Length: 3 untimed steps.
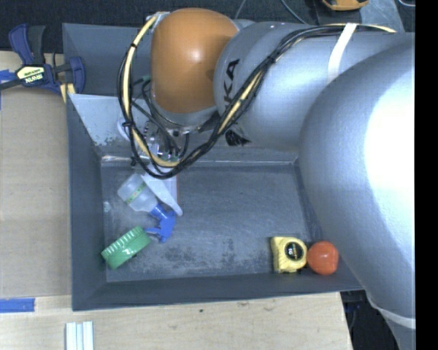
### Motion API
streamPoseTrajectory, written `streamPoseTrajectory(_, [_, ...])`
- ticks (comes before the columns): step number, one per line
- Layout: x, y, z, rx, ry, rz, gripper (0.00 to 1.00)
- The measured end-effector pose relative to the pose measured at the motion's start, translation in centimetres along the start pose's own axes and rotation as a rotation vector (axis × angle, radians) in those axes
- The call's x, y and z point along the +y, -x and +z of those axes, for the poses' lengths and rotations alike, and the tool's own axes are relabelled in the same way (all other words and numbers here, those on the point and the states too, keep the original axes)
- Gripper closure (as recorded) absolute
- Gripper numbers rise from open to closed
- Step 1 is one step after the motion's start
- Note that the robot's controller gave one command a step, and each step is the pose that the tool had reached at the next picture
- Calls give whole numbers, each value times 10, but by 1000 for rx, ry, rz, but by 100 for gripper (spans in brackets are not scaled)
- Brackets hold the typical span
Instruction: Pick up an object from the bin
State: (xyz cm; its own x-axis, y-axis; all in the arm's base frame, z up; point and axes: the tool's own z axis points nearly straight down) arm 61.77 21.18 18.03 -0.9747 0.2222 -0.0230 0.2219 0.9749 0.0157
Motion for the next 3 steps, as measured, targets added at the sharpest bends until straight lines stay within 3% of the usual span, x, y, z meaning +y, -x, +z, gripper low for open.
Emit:
streamPoseTrajectory(1, [16,-13,-16,-4,2,-85,100])
streamPoseTrajectory(2, [14,-20,-2,-4,6,-291,100])
streamPoseTrajectory(3, [14,-11,-96,-16,9,-415,100])
